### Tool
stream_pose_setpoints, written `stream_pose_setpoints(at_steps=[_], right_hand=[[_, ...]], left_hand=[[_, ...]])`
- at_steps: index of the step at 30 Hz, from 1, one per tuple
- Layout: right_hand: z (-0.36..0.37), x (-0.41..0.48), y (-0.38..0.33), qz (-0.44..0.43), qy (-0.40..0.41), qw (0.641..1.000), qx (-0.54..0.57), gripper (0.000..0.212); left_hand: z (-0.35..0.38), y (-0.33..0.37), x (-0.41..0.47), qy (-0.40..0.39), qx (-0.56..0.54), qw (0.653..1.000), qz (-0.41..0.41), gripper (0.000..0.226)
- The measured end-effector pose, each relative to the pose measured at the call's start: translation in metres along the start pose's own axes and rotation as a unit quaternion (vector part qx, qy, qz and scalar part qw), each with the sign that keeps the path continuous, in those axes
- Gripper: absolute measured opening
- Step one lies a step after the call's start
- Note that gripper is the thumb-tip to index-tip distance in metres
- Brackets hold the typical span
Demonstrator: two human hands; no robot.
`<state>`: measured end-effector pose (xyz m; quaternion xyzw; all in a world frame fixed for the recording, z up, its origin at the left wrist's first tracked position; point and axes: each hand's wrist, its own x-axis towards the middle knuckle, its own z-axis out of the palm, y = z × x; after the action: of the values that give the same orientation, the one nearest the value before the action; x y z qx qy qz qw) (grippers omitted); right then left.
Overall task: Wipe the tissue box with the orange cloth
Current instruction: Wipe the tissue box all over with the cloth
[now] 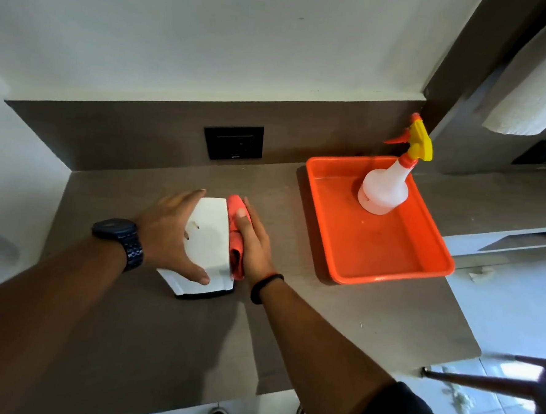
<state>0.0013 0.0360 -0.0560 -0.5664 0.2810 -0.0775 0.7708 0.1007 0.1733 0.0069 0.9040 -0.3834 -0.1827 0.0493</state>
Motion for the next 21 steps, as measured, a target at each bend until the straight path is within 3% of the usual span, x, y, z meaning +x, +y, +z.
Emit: stream_pose_setpoints(at_steps=[5, 12, 21], right_hand=[[0.008, 0.013, -0.007, -0.009, 0.001, 1.0, 0.024, 0.044], [0.002, -0.022, 0.019, 0.019, 0.07, 0.997, 0.014, 0.043], [0.009, -0.026, 0.009, -0.048, 0.072, 0.996, 0.009, 0.047]], left_hand=[[0.003, -0.004, 0.001, 0.02, -0.014, 1.0, 0.0, 0.147], [0.002, 0.002, 0.002, 0.019, -0.013, 1.0, -0.007, 0.145], [-0.004, 0.006, 0.001, 0.007, -0.015, 1.0, -0.013, 0.145]])
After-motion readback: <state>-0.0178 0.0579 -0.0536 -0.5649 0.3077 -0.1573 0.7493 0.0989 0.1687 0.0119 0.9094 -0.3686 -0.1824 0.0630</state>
